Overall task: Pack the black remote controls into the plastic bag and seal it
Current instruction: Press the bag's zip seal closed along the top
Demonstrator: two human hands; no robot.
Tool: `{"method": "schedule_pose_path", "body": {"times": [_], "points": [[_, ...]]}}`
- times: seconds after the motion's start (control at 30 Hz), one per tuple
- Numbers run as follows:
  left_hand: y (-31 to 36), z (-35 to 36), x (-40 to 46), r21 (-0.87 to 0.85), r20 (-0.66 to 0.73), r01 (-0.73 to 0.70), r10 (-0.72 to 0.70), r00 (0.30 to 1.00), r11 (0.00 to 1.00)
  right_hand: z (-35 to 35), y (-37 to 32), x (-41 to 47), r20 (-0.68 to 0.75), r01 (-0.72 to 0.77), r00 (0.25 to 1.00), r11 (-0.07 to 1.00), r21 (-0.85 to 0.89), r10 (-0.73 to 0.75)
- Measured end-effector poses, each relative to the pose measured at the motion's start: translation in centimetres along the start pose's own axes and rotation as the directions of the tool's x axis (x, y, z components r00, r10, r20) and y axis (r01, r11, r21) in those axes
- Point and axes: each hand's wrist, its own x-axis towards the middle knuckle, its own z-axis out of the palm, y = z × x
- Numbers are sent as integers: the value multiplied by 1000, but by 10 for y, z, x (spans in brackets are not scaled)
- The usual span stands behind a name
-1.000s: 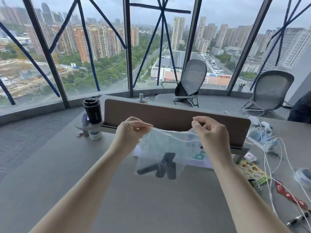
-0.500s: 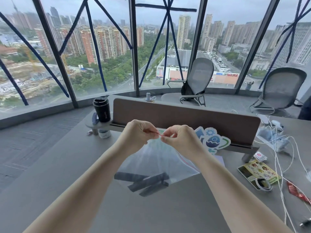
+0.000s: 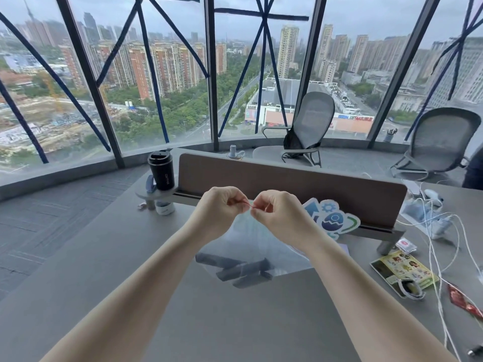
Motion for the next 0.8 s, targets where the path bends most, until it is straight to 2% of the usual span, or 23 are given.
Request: {"method": "schedule_pose_path", "body": {"times": [0.13,0.2,0.33,0.47,0.57,0.8], "points": [[1,8,-1,131,-55,-21,28,998,991,2,2,0,-30,47,998,990,-135,-51],[0,9,-2,138,-113,-14,30,993,990,3,7,-2,-54,50,997,981,-190,-61],[-13,-3,-2,42,-234,-4,14,972,999,2,22,-10,-90,31,994,960,-277,-58],[-39,-20,-5,32,-307,22,-12,952,999,8,31,-15,-40,62,996,928,-367,-82],[-62,-37,-4,-46,-349,55,-68,935,997,16,33,-16,-11,76,996,909,-410,-88],[-104,-72,-9,-185,-342,130,-188,921,974,50,25,-3,62,80,996,906,-416,-59]]}}
